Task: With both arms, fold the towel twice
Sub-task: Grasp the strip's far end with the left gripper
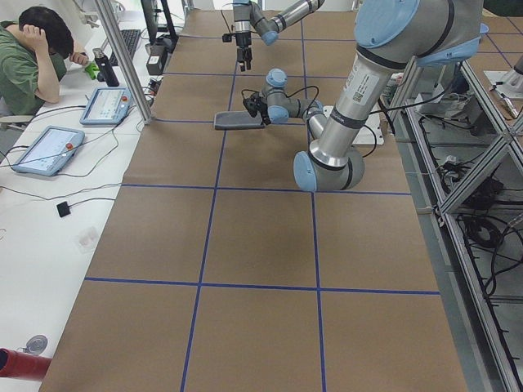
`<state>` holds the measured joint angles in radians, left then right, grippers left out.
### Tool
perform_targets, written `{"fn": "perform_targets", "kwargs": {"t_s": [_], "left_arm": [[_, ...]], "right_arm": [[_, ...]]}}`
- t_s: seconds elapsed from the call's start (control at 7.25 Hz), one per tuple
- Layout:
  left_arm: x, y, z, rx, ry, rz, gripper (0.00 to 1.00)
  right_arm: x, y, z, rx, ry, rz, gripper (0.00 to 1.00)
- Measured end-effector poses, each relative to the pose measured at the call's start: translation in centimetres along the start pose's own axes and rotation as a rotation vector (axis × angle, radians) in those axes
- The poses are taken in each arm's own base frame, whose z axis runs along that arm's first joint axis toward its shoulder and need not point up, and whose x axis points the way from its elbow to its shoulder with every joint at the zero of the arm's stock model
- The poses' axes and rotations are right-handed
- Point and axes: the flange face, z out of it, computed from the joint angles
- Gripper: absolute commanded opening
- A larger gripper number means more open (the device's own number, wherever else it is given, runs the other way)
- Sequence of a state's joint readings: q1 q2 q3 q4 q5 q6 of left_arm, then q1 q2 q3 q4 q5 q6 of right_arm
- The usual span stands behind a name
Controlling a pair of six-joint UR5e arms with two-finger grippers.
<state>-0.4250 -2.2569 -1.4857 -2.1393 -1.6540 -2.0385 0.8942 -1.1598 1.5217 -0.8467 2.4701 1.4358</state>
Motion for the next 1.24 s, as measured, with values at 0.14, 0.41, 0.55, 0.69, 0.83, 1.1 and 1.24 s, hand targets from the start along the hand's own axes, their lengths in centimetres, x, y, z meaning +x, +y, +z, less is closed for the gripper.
{"fn": "perform_targets", "kwargs": {"t_s": [0.14,0.41,0.55,0.69,0.83,1.1,1.24], "left_arm": [[-0.4,0.3,0.2,-0.002,-0.006,0.002,0.95],[-0.7,0.6,0.4,-0.006,-0.013,0.004,0.87],[-1.0,1.0,0.6,-0.01,-0.018,0.007,0.83],[-1.3,1.3,0.8,-0.014,-0.023,0.01,0.78],[-1.5,1.5,1.0,-0.016,-0.027,0.012,0.74],[-1.6,1.7,1.1,-0.018,-0.031,0.019,0.67],[-1.6,1.7,1.2,-0.019,-0.031,0.022,0.67]], "right_arm": [[0.0,0.0,0.0,0.0,0.0,0.0,1.0],[0.0,0.0,0.0,-0.001,0.0,0.0,1.0],[0.1,0.0,0.0,-0.001,0.001,0.001,1.0],[0.1,0.0,0.0,-0.001,0.001,0.002,1.0],[0.1,0.0,0.0,-0.001,0.002,0.002,1.0],[0.1,0.0,0.0,-0.001,0.001,0.002,1.0],[0.1,0.0,0.0,-0.001,0.001,0.001,1.0]]}}
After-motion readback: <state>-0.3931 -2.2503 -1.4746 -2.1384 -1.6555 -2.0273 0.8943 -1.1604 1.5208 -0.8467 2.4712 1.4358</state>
